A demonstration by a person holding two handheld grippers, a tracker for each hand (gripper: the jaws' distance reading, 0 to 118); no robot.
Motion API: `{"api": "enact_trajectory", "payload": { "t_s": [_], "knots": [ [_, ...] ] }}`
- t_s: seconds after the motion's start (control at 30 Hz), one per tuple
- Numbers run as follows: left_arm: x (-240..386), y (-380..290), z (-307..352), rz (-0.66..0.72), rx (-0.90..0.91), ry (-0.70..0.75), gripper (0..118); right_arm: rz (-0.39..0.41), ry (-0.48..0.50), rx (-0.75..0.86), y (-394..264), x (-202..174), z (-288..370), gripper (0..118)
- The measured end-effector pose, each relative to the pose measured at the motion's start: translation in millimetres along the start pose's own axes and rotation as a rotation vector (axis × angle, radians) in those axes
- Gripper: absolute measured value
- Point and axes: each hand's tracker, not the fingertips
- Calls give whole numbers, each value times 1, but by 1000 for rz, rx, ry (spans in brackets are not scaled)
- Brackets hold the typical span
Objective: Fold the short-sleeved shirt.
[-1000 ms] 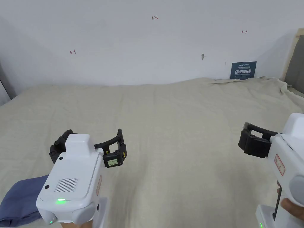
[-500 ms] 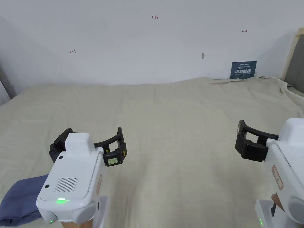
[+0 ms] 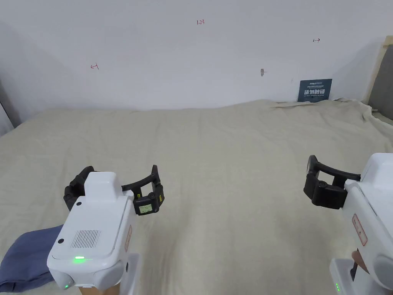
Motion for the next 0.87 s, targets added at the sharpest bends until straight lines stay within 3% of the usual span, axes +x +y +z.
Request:
{"api": "enact_trajectory", "payload": {
  "t_s": [0.87],
  "knots": [
    [3,-1,-2,-11,0,-1,118,13,14,7,1,0,-3,118]
  ]
}}
